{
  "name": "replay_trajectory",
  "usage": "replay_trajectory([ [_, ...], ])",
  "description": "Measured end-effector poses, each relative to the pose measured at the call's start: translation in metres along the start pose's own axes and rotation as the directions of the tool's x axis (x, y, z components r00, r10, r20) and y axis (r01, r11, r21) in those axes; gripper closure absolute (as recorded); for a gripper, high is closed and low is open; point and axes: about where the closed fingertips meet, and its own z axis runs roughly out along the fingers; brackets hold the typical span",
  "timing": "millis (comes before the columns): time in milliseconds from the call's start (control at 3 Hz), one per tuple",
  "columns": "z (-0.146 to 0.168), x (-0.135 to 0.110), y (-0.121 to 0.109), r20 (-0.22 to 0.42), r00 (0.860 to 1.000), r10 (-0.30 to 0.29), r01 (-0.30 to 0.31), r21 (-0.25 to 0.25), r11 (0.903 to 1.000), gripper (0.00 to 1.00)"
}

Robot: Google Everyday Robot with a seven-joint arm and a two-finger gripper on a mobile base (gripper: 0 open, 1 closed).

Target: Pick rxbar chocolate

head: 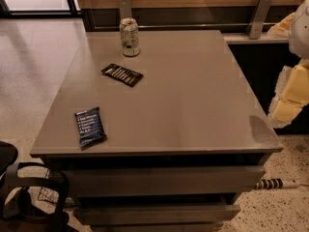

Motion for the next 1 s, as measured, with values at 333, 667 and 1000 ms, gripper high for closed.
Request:
replay_trajectory([
  [333, 0.0, 0.0, 0.0, 0.0, 1.0, 0.0, 0.0, 0.0, 1.0, 0.0],
  [667, 0.0, -0.011, -0.013, 0.032, 0.999, -0.002, 0.001, 0.028, 0.9996, 0.0],
  [1000, 0.001, -0.023, -0.028, 0.103, 0.993, 0.051, -0.059, 0.077, 0.9953, 0.0],
])
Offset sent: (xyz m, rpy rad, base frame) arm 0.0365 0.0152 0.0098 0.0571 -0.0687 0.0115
